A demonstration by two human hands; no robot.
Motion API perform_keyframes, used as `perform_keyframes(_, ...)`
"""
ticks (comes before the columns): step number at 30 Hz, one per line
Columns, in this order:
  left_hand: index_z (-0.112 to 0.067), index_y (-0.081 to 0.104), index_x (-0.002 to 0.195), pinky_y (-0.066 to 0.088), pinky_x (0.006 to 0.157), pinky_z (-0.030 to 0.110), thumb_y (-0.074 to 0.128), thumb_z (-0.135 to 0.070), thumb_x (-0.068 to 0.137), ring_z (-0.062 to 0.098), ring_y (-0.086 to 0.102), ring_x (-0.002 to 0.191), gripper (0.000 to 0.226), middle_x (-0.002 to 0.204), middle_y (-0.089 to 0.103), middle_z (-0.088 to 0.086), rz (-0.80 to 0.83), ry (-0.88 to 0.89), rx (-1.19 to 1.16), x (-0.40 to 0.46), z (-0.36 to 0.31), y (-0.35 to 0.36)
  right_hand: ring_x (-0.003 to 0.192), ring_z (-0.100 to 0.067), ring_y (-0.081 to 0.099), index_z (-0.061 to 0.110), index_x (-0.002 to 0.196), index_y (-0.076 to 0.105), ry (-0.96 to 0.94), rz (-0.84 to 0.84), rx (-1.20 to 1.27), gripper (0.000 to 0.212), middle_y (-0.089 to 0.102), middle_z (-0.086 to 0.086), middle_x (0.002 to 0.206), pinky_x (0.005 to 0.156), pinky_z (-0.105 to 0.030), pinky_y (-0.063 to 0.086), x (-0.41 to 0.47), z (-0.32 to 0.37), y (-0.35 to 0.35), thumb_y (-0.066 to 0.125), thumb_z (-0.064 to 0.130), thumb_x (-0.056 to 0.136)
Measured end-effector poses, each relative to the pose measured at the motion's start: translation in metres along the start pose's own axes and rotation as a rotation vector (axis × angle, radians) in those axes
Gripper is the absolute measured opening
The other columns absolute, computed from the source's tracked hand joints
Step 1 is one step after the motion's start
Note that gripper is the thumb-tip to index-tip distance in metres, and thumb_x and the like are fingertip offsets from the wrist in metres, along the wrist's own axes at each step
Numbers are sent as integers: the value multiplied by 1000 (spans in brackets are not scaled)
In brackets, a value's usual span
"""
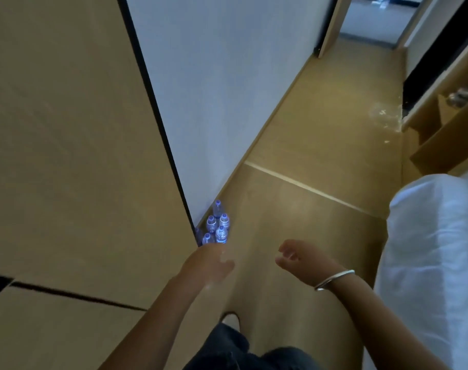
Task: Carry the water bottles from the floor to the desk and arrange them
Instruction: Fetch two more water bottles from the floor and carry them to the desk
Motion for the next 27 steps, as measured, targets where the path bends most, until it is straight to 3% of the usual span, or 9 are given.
perform_keyframes(2,-23,51,81,39,68,27,51,-33,82,22,59,91,10,84,53,-5,12,-26,7,27,0,-5,100,-17,57,11,116,58,-15,46,-38,33,62,-5,112,79,-19,37,29,2,-11,57,31,89)
perform_keyframes(5,-24,59,105,41,76,26,53,-37,83,18,58,101,26,107,61,-6,22,-67,-40,59,0,-9,102,-15,56,13,118,57,-26,108,-53,34,61,-3,113,79,-18,37,72,1,-23,54,34,90)
perform_keyframes(9,-20,59,111,39,83,25,56,-35,85,20,56,108,30,118,60,0,-3,-152,-79,103,-1,-9,106,-17,56,11,116,58,-59,224,-21,33,61,-4,114,87,-21,38,133,0,-34,56,30,90)
perform_keyframes(12,-19,56,121,40,92,26,56,-35,86,18,53,116,38,127,57,1,-26,-252,-114,139,-5,-9,90,-16,53,13,92,61,-128,296,-24,13,58,3,89,79,-22,37,184,-5,-42,58,25,89)
perform_keyframes(14,-16,53,126,40,96,28,55,-34,87,20,50,120,43,132,54,3,-37,-328,-134,166,-11,-8,80,-18,46,10,76,52,-163,348,-37,18,47,4,71,67,-23,31,215,-9,-49,58,22,88)
perform_keyframes(16,-13,51,126,38,98,29,53,-32,89,23,48,122,42,133,53,6,-53,-396,-164,190,-20,-4,83,-21,52,3,88,59,-220,425,-66,20,56,-2,80,69,-24,33,244,-16,-53,59,24,88)
perform_keyframes(19,-11,50,126,37,96,29,54,-30,89,24,48,120,42,133,52,9,-57,-492,-239,218,-33,6,99,-19,59,7,105,61,-231,521,-116,28,65,-6,106,84,-25,42,277,-28,-62,58,29,88)
perform_keyframes(27,-11,50,129,32,100,27,57,-33,87,25,45,125,48,136,50,9,5,-660,-325,279,7,52,105,-25,58,6,108,60,-237,616,-303,29,64,-10,112,88,-31,43,375,-58,-21,56,28,89)
Point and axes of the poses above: each hand's wrist, its own x-axis towards the middle knuckle, its own y-axis out of the palm, z = x × y, the point moved 7 cm from there along x, towards the middle knuckle
